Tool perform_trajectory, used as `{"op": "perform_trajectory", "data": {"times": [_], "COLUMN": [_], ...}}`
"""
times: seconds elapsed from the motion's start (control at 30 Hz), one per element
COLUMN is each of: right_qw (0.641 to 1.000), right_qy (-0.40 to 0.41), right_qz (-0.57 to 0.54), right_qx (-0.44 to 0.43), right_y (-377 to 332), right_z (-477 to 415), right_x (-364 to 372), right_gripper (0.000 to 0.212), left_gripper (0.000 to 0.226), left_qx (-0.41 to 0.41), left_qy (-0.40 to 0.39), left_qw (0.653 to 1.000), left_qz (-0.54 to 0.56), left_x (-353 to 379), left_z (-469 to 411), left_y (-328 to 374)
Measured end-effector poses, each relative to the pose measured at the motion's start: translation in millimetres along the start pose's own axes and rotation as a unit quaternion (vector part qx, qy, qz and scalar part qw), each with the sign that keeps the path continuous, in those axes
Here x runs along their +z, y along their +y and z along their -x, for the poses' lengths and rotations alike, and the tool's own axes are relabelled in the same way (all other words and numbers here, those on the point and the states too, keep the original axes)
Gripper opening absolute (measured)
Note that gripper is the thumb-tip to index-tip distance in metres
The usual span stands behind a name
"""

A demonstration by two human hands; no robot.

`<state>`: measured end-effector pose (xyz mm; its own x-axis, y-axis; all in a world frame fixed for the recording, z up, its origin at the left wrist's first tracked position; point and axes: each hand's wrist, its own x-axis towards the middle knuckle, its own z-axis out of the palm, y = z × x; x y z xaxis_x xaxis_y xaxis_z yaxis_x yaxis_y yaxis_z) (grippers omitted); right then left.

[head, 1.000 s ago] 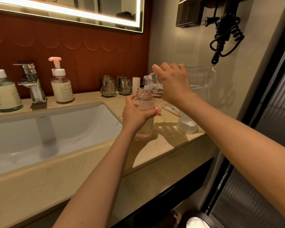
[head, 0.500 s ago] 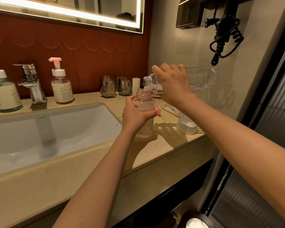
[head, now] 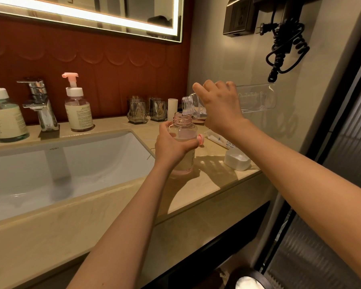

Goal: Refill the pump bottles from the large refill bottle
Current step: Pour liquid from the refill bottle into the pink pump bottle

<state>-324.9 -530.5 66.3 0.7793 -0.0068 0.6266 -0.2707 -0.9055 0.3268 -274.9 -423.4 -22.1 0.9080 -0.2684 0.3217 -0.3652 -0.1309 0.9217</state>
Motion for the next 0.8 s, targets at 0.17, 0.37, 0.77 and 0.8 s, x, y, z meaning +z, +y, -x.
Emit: {"op": "perform_trajectory", "data": {"times": [0.17,0.37,0.77,0.8], "right_qw": [1.000,1.000,1.000,1.000], "right_qy": [0.003,0.007,0.014,0.014], "right_qz": [0.002,0.005,0.004,0.004], "right_qx": [-0.001,-0.003,-0.006,-0.006], "right_y": [0.5,0.1,0.8,0.8], "right_z": [-0.3,-0.6,-1.1,-1.1], "right_x": [0.9,2.3,3.2,3.2], "right_gripper": [0.069,0.068,0.067,0.067], "left_gripper": [0.095,0.096,0.096,0.096], "left_qx": [0.001,0.001,0.001,0.001], "left_qy": [0.000,0.000,0.001,0.001], "left_qw": [1.000,1.000,1.000,1.000], "left_qz": [-0.003,-0.003,-0.001,-0.001], "left_x": [0.6,0.3,0.0,0.1], "left_z": [-0.2,-0.5,-0.7,-0.7], "left_y": [-0.1,-0.5,-0.8,-0.7]}}
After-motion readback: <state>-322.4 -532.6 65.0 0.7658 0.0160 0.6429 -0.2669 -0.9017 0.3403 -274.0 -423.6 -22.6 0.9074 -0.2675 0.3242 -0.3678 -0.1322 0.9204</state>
